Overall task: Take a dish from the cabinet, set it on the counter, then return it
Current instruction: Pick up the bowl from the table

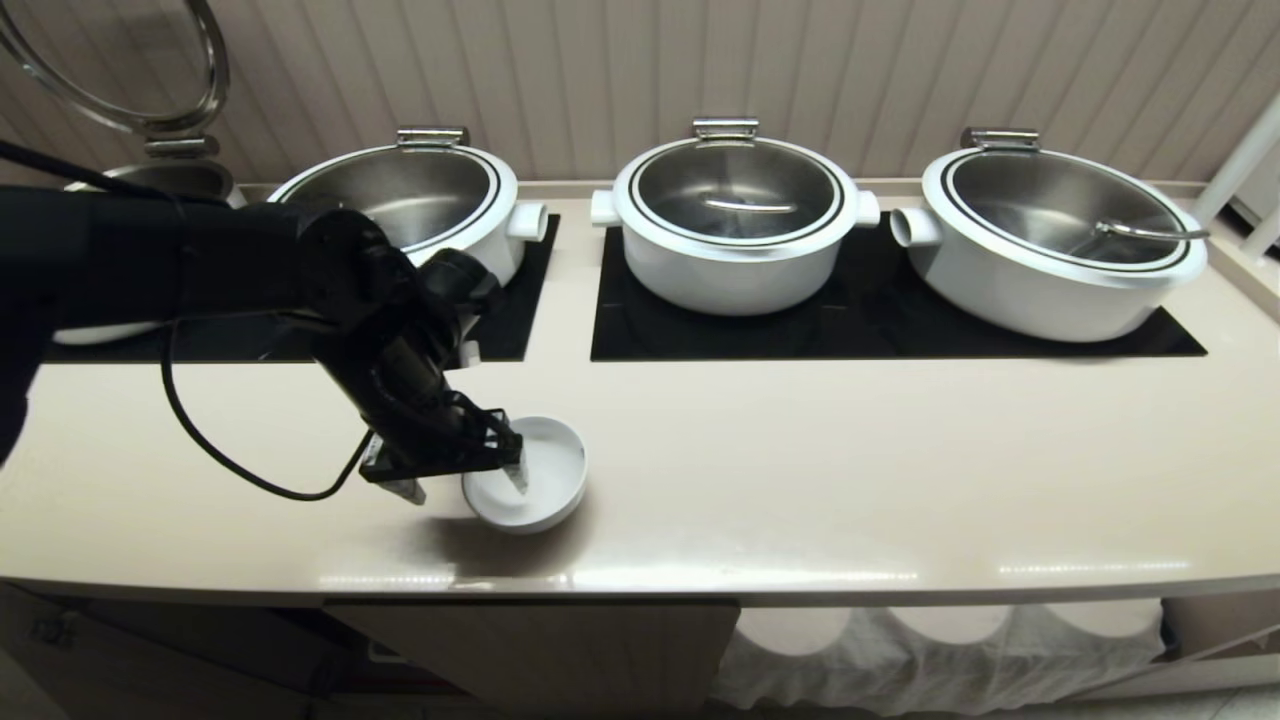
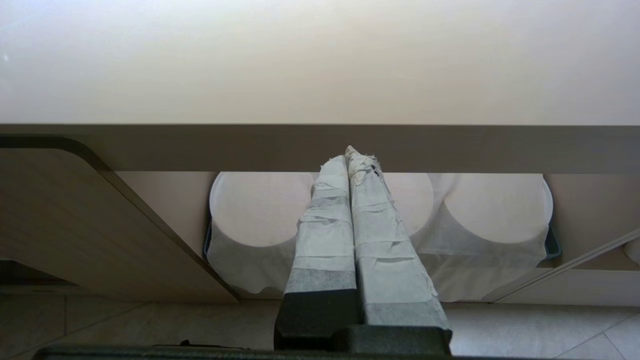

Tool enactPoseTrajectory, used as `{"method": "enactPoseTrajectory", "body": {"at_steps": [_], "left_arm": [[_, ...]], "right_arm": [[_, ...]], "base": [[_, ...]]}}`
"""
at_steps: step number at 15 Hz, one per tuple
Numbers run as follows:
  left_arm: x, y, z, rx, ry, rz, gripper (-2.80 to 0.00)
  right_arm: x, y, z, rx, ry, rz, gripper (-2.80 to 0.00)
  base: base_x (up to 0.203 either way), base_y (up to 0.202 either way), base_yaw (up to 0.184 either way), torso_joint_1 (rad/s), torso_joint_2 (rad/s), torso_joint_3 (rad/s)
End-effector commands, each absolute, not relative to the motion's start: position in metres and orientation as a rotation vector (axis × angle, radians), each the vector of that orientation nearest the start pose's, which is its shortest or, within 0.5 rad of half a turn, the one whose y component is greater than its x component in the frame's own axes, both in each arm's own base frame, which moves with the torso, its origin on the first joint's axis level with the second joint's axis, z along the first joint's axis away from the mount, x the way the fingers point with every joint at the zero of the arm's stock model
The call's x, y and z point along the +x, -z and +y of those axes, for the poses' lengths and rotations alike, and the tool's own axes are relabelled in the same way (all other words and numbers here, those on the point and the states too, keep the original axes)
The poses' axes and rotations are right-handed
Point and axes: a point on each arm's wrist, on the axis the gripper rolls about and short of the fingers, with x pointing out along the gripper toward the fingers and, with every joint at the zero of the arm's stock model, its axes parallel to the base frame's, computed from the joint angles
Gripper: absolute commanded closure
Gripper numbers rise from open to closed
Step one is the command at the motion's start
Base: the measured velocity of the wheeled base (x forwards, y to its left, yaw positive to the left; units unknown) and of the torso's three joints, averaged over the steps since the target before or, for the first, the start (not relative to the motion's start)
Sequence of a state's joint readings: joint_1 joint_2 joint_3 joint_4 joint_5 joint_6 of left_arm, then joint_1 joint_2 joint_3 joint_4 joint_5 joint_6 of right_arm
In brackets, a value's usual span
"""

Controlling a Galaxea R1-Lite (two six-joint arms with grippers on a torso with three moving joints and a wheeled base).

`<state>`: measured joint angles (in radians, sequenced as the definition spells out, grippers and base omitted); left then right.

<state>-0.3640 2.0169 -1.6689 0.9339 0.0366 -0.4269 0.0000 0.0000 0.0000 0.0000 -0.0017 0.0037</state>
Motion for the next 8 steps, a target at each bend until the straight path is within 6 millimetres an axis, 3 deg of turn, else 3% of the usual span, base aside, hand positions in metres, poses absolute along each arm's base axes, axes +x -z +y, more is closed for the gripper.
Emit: {"method": "enactPoseTrajectory", "body": {"at_steps": [1,6,7,8], "left_arm": [[0.3291,-0.1791,-0.1249,-0.11,0.005,1.293,-2.8],[0.3306,-0.1765,-0.1261,-0.109,0.007,1.297,-2.8],[0.3307,-0.1764,-0.1261,-0.109,0.007,1.297,-1.1],[0.3309,-0.176,-0.1262,-0.109,0.006,1.298,0.0]], "right_arm": [[-0.0228,-0.0755,0.0,0.005,0.001,0.0,0.0],[-0.0228,-0.0755,-0.0001,0.004,0.0,0.0,0.0],[-0.0228,-0.0756,-0.0001,0.005,0.0,-0.001,0.0],[-0.0228,-0.0755,0.0,0.003,0.002,0.0,0.0]], "base": [[0.0,0.0,0.0,0.0,0.0,0.0],[0.0,0.0,0.0,0.0,0.0,0.0],[0.0,0.0,0.0,0.0,0.0,0.0],[0.0,0.0,0.0,0.0,0.0,0.0]]}}
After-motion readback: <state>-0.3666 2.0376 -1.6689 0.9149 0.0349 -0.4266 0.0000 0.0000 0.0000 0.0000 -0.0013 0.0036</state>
